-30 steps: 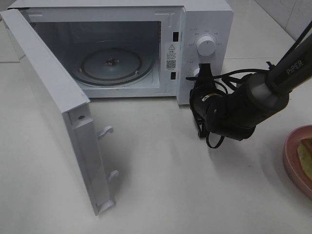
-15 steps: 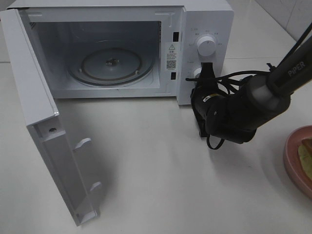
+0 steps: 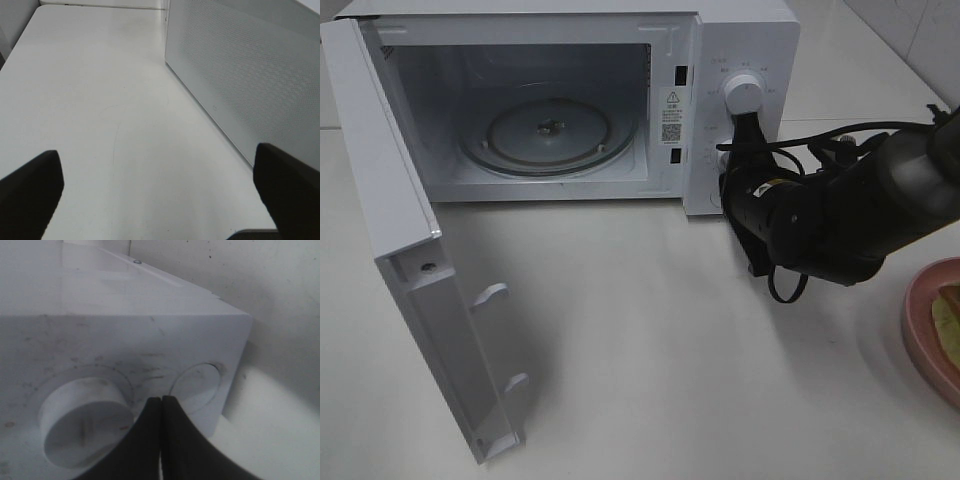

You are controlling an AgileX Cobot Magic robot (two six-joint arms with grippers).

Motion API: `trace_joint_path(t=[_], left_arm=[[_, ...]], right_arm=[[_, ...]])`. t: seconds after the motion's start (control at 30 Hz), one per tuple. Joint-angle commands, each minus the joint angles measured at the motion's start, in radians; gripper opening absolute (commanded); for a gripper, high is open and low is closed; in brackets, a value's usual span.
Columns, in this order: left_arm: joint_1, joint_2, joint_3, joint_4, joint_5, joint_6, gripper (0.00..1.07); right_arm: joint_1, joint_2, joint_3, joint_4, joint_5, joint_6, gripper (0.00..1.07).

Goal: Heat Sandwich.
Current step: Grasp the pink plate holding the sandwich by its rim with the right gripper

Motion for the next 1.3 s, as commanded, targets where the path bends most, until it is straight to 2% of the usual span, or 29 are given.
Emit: trace_joint_path(t=[0.03,0.27,0.47,0.67,0.8,0.97,1.03,1.1,1.13,1.3], left_arm=[[-0.005,-0.019,0.003,-0.011,-0.010,-0.004,0.98],[-0.005,-0.019,0.003,-0.011,-0.010,-0.004,0.98],[-0.005,-0.019,0.003,-0.011,-0.010,-0.004,0.98],[-0.005,-0.019,0.003,-0.011,-0.010,-0.004,0.98],[-0.005,-0.019,0.003,-0.011,-0.010,-0.004,0.98],[-0.005,-0.019,0.003,-0.011,-0.010,-0.004,0.98],[-0.005,-0.019,0.003,-0.011,-0.010,-0.004,0.98],[-0.005,-0.019,0.003,-0.011,-0.010,-0.004,0.98],[-0.005,-0.019,0.003,-0.011,-0.010,-0.004,0.98],[-0.005,-0.019,0.003,-0.011,-0.010,-0.004,0.98]], right_arm=[[0.000,-0.053,0.022,-0.011,0.074,-0.094,0.00],[-0.006,-0.167,0.068,-0.027,0.262,-0.292,0.00],[-0.007,-0.227,0.068,-0.048,0.417,-0.438,0.00],[-0.007,-0.289,0.067,-0.048,0.624,-0.755,0.02],[-0.007,-0.314,0.067,-0.058,0.717,-0.865,0.02],[-0.007,-0.353,0.067,-0.169,0.878,-0.966,0.04],[-0.007,-0.380,0.067,-0.291,0.960,-0.971,0.05],[-0.007,-0.392,0.067,-0.329,0.981,-0.971,0.05],[-0.007,-0.414,0.067,-0.419,1.035,-0.971,0.06],[-0.007,-0.477,0.067,-0.586,1.169,-0.971,0.07]])
